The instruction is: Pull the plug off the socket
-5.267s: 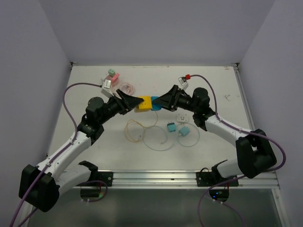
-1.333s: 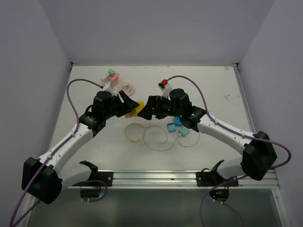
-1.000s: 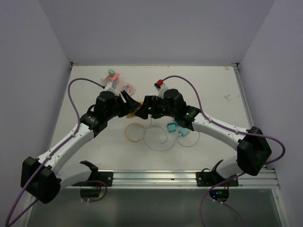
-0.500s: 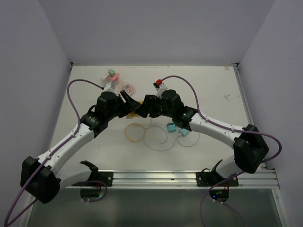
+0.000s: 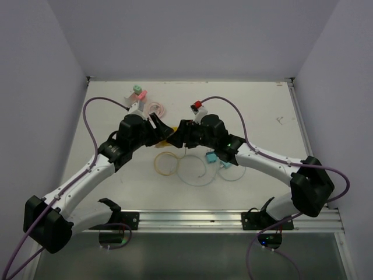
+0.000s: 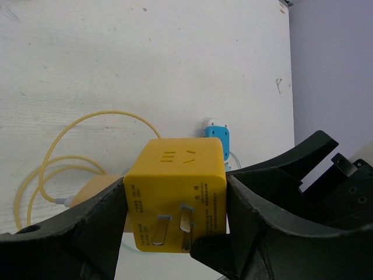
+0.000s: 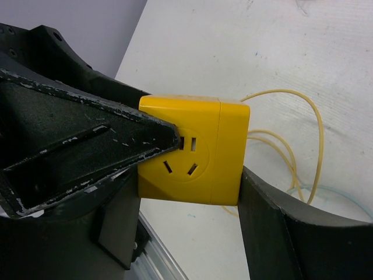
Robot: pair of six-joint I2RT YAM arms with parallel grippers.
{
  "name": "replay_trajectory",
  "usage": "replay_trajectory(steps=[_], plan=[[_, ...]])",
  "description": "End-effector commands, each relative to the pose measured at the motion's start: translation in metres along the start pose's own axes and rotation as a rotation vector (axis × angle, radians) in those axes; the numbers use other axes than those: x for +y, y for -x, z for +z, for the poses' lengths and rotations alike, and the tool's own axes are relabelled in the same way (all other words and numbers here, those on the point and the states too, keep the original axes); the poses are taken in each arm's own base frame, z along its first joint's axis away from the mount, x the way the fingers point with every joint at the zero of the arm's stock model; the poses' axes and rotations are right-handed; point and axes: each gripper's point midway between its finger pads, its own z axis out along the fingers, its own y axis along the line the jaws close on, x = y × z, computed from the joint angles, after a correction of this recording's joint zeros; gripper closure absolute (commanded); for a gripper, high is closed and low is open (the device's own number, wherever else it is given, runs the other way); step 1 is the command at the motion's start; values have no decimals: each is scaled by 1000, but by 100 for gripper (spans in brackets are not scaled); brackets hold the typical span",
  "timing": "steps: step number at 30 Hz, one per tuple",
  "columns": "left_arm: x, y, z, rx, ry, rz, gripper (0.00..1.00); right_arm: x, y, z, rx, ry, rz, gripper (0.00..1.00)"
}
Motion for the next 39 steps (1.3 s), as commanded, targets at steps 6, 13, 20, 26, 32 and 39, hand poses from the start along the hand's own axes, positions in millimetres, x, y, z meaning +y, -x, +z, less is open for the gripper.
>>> replay_trajectory(steps=[6, 13, 20, 26, 32, 39], plan=[[-32, 55, -27, -178, -91, 102, 14, -26, 4, -22, -27, -64, 17, 100], [-42, 64, -38, -153, -245, 269, 10, -38, 15, -38, -25, -10, 93, 100], [-51, 25, -47, -22, -446, 551, 8, -48, 46, -67, -15, 37, 113, 100], [-50, 13, -52, -8, -492, 665, 7, -28, 57, -80, 35, 112, 129, 100], [-50, -2, -43, 18, -458, 803, 7, -7, 63, -91, 91, 203, 147, 100], [-56, -21, -33, 48, -439, 884, 14, 12, 71, -101, 122, 257, 99, 100]])
